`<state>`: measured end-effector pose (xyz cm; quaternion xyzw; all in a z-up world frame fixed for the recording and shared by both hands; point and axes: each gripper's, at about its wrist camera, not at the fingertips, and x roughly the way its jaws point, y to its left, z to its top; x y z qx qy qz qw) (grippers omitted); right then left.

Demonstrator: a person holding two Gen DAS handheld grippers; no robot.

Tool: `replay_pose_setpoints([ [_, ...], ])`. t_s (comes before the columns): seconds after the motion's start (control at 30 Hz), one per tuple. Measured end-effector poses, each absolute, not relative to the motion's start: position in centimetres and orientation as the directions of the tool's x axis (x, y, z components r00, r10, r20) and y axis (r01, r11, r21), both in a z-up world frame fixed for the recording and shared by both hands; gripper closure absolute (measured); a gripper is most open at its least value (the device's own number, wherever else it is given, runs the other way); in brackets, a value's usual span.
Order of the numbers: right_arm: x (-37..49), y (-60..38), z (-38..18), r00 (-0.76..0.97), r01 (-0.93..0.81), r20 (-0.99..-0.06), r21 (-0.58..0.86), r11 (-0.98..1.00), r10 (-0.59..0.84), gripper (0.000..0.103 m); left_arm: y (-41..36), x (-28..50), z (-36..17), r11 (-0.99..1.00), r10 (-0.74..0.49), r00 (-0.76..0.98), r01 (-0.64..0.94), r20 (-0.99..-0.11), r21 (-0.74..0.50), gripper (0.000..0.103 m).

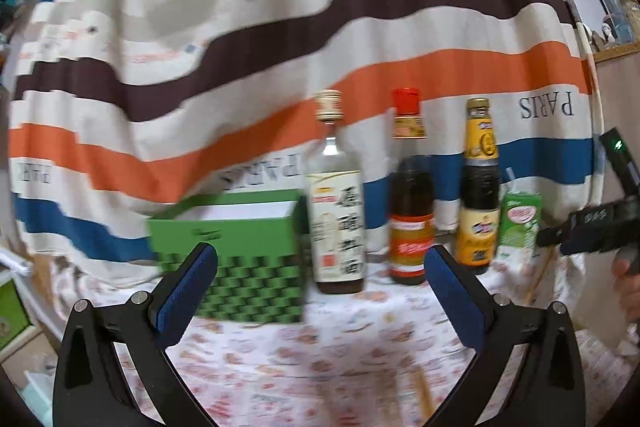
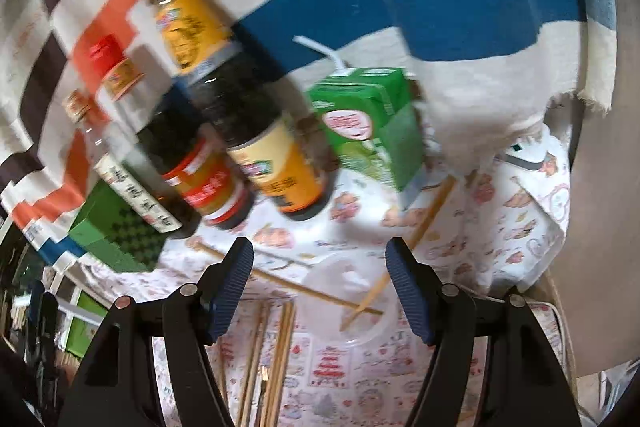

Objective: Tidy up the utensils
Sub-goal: 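Move the right tool back to the chopsticks and grasp another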

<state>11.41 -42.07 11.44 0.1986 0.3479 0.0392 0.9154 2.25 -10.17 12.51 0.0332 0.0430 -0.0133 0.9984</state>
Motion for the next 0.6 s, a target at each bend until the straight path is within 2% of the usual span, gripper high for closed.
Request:
replay_pose_setpoints([
  [0.07,10.8,-41.0,11.3,0.76,0.046,-0.62,0.353,0.934,0.196,0.032,-9.2,1.3,11.2,0.993,0.022,0.998,-0.016,-0.055,0.121,0.001],
  [0.17,10.2,-39.7,10.7,0.762,0.048,-0.627,0.303,0.952,0.161,0.032,-7.7,0.7,9.4,0.988,0.055,0.997,-0.045,-0.06,0.148,0.001],
  [0.37,7.6,-39.8,8.0,0.76,0.081,-0.627,0.348,0.934,0.168,0.032,-5.4,0.7,6.6,1.0,0.023,0.993,-0.022,-0.112,0.008,0.001],
  [0.6,4.8,-43.0,3.3,0.719,0.237,-0.683,0.414,0.879,0.128,0.032,-4.6,1.8,3.8,0.998,-0.007,0.983,-0.006,-0.186,-0.064,0.001],
])
